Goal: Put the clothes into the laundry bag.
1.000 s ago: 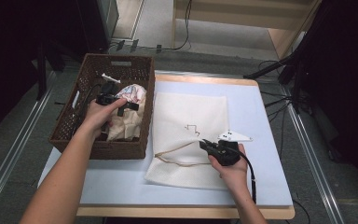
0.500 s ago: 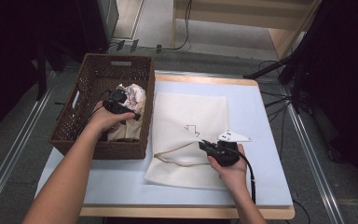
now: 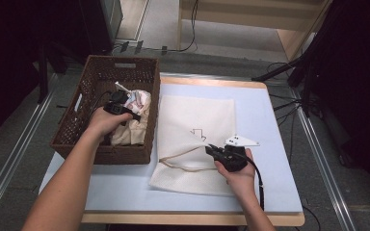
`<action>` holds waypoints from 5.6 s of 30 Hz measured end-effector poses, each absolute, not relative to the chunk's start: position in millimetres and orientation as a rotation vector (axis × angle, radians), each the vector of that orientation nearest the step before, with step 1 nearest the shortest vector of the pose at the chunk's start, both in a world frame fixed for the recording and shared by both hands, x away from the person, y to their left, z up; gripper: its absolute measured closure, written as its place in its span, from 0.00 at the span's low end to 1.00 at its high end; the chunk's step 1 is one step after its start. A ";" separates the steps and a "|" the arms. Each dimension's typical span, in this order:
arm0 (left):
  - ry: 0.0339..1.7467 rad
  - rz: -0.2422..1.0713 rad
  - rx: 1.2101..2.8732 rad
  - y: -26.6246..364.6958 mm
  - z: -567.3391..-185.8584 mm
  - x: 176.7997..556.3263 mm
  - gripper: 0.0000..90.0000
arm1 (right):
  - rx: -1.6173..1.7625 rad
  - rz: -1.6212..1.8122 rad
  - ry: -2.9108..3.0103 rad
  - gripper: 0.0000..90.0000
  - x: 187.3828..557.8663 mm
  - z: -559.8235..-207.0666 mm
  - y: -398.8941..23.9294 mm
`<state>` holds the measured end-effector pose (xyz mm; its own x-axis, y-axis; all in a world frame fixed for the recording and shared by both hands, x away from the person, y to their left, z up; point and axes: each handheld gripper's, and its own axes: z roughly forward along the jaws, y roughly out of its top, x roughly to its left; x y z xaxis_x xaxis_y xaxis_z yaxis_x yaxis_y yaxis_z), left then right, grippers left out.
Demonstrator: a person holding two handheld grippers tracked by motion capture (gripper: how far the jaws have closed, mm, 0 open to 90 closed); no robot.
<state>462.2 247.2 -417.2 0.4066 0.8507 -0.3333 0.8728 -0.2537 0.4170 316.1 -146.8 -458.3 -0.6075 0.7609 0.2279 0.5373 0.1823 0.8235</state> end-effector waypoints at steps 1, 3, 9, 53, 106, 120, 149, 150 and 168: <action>1.474 -0.029 2.125 247.4 -416.7 462.5 0.78 | 1.254 1.394 2.223 0.93 316.3 -458.4 -147.0; 1.504 0.072 2.132 244.7 -416.0 463.3 0.61 | 1.254 1.387 2.230 0.93 316.8 -458.9 -147.3; 1.646 0.191 2.249 238.0 -430.0 469.1 0.00 | 1.253 1.389 2.229 0.93 316.5 -459.1 -147.3; 1.325 0.207 2.242 234.5 -382.3 447.3 0.76 | 1.220 1.391 2.245 0.98 316.3 -460.9 -146.8; 0.946 0.152 2.034 169.3 -313.2 376.6 0.76 | 1.190 1.411 2.216 0.97 312.9 -457.7 -147.8; 0.855 -0.043 2.074 131.6 -344.6 341.6 0.76 | 1.254 1.406 2.197 0.97 316.4 -462.2 -152.5; 0.829 -0.055 2.169 85.1 -444.1 247.7 0.47 | 1.310 1.430 2.169 0.97 318.1 -460.5 -156.9; 0.824 -0.046 2.166 85.9 -439.5 247.3 0.44 | 1.309 1.432 2.168 0.97 318.3 -460.5 -157.1; 0.910 0.268 1.946 91.4 -396.7 271.7 0.23 | 1.285 1.460 2.163 0.97 316.2 -453.9 -156.7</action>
<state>271.7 91.4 -396.7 0.7007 0.6917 -0.1746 0.4864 -0.2843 0.8262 316.2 -156.7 -453.9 -0.5879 0.7640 0.2660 0.5327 0.1181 0.8380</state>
